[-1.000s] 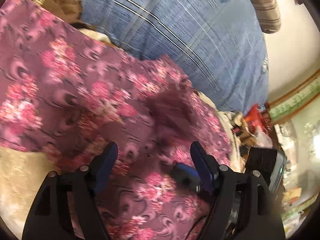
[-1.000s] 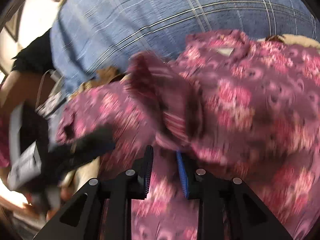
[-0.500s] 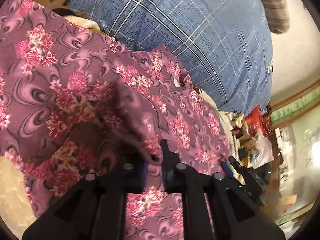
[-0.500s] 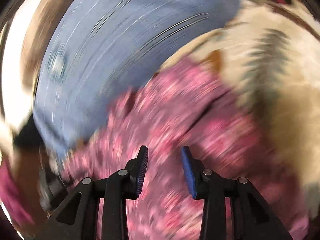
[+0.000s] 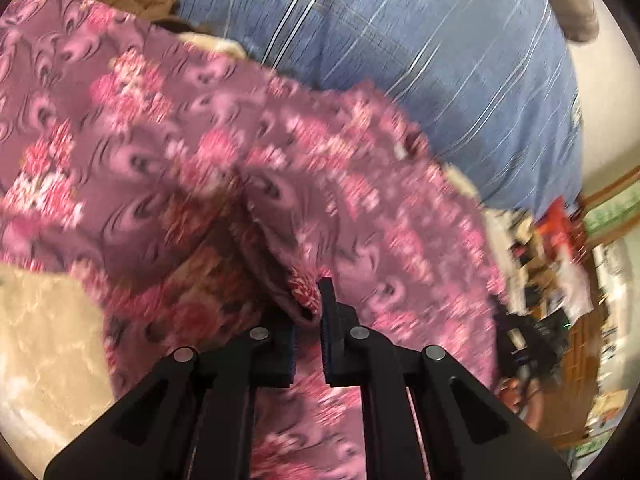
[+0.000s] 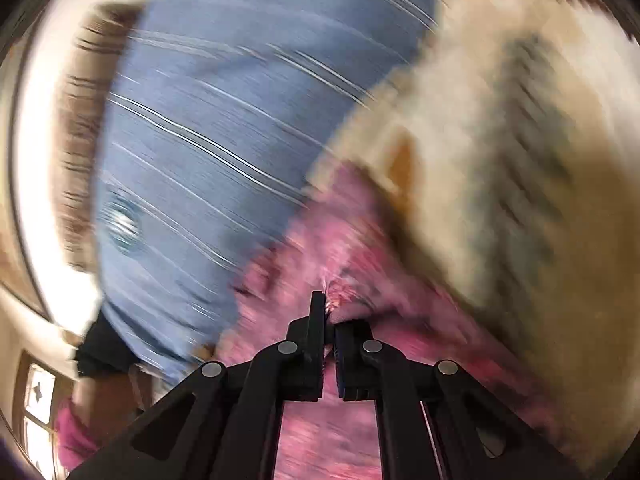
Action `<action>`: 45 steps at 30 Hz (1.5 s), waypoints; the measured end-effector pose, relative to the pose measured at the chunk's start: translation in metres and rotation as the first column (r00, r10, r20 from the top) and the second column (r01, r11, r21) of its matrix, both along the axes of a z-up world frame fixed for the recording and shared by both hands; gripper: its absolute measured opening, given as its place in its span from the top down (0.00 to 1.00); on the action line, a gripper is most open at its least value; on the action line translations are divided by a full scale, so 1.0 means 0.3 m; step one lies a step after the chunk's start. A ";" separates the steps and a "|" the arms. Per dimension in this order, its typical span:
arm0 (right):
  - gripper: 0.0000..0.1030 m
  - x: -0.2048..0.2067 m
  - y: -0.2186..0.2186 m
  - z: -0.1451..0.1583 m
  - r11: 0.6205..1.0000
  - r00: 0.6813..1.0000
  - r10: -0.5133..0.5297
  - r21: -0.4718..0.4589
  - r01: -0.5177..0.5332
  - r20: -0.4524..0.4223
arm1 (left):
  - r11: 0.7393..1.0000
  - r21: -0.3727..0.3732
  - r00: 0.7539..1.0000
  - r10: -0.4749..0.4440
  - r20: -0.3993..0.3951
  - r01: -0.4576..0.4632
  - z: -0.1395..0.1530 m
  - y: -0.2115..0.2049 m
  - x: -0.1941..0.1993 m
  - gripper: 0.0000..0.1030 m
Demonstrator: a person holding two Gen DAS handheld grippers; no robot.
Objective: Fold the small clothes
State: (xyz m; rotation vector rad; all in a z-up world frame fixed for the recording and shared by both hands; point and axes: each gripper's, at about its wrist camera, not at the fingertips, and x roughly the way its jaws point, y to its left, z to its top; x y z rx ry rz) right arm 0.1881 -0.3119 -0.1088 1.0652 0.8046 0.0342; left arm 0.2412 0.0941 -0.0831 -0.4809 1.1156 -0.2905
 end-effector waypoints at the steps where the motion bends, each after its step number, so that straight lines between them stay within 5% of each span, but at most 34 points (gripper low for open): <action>1: 0.97 -0.025 -0.001 0.016 1.000 1.000 0.006 -0.010 -0.005 0.025 | 1.000 0.014 1.000 -0.013 0.012 0.012 0.010 0.003 -0.019 0.92; 2: 0.88 -0.046 -0.002 0.047 0.999 1.000 0.001 -0.039 -0.001 0.009 | 0.999 0.022 0.999 -0.024 0.029 0.023 0.026 0.010 -0.040 0.92; 5: 0.87 -0.096 -0.014 0.141 0.998 0.996 0.004 -0.058 0.002 0.094 | 0.999 -0.006 0.992 -0.041 0.121 0.043 0.092 0.052 -0.099 0.85; 6: 0.85 -0.108 -0.016 0.172 0.996 0.993 -0.008 -0.082 0.018 0.118 | 0.999 -0.029 0.985 -0.019 0.171 0.024 0.121 0.077 -0.116 0.76; 8: 0.59 -0.097 -0.038 0.230 0.985 0.986 -0.047 -0.158 0.073 0.163 | 0.998 -0.050 0.974 0.044 0.224 -0.033 0.150 0.102 -0.117 0.56; 9: 0.55 -0.074 -0.040 0.232 0.979 0.987 -0.058 -0.185 0.085 0.149 | 0.998 -0.052 0.970 0.058 0.234 -0.048 0.150 0.104 -0.109 0.48; 14: 0.60 0.116 -0.041 0.128 0.942 0.998 -0.047 -0.334 0.032 -0.037 | 0.999 0.044 0.989 0.010 0.144 -0.017 0.036 0.031 -0.014 0.48; 15: 0.67 0.146 -0.033 0.103 0.947 0.998 -0.029 -0.322 0.009 -0.059 | 0.997 0.081 0.991 0.001 0.132 -0.012 0.018 0.017 -0.007 0.50; 16: 0.93 0.174 -0.022 0.086 0.952 0.998 0.005 -0.306 -0.025 -0.065 | 0.994 0.110 0.990 -0.007 0.139 -0.008 0.009 0.006 -0.008 0.53; 21: 0.95 0.135 0.004 0.155 0.924 0.997 0.007 -0.382 0.022 0.074 | 0.990 0.142 0.990 0.003 0.142 -0.023 0.016 0.012 -0.010 0.52; 24: 0.98 0.150 -0.016 0.070 0.910 0.997 -0.012 -0.414 -0.020 -0.074 | 0.982 0.186 0.989 -0.015 0.149 -0.013 0.014 -0.004 -0.004 0.52; 28: 0.91 0.127 0.025 0.164 0.879 0.998 -0.045 -0.476 0.020 -0.042 | 0.986 0.161 0.980 0.000 0.200 -0.033 0.078 0.043 -0.026 0.52; 31: 0.91 0.105 0.103 0.233 0.884 0.998 0.038 -0.467 -0.011 0.049 | 0.997 0.050 0.970 0.049 0.236 -0.063 0.115 0.096 -0.038 0.52; 36: 0.90 0.158 0.280 0.152 0.863 0.979 0.198 -0.465 -0.197 -0.047 | 0.983 0.184 0.993 -0.015 0.119 -0.007 0.009 0.007 0.007 0.53; 38: 0.90 0.163 0.338 0.106 0.839 0.973 0.202 -0.493 -0.232 -0.113 | 0.972 0.234 0.988 -0.026 0.152 -0.010 0.019 -0.014 -0.005 0.52; 45: 0.89 0.194 0.556 0.196 0.839 0.943 0.330 -0.447 -0.311 -0.036 | 0.987 0.143 0.977 0.042 0.209 -0.073 0.122 0.084 -0.033 0.52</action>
